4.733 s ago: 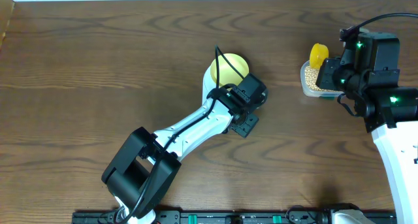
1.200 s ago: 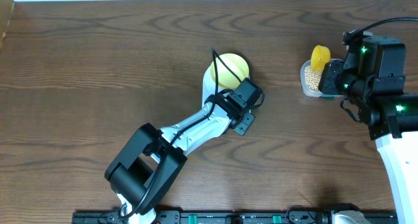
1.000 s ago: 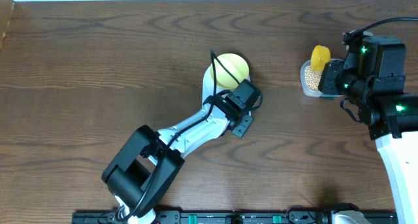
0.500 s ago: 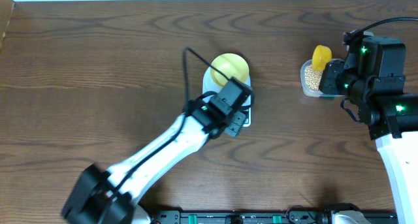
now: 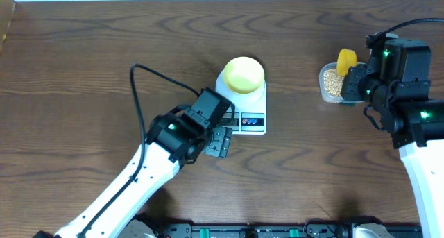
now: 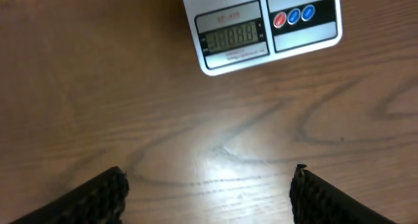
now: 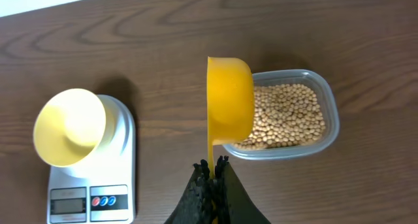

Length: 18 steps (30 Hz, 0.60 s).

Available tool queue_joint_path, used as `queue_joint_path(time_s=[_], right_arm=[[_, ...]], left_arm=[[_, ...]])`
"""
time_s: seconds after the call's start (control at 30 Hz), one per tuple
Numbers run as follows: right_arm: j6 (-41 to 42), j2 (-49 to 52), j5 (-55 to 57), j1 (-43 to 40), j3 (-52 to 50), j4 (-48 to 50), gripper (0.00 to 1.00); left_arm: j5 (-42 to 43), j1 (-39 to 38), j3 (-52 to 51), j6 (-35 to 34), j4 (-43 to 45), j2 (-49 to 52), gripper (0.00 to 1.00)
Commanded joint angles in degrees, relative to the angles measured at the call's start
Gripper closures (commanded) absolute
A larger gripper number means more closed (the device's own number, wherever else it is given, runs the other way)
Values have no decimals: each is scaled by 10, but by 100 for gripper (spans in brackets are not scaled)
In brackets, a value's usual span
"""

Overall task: Scoop item into bowl and weigh 50g on scale
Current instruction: 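Pull the left gripper back from the scale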

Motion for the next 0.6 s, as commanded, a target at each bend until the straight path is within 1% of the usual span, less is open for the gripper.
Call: queue_joint_path(time_s=[0.0,0.07,0.1,0.17,0.33,0.57], right_arm=[[-22,-7,30,-2,11,0,99],[-23,-7,44,-2,11,-1,99],[-27,-7,50,-2,11,-3,99],[-28,-6,63,-3,11,-9,99],[-33,11,107,-4,11,-29,99],[-32,21,112,-3,11,-28,99]], left_arm=[[42,2,9,-7,-3,-16,16],[68,2,10,-6,-4,-23,14],[76,2,12,-7,-7,-25,12],[85,2,16,-6,-17,-26,11],[84,2,20,-1,-42,-25,11],[71,2,20,3,-48,-24,11]])
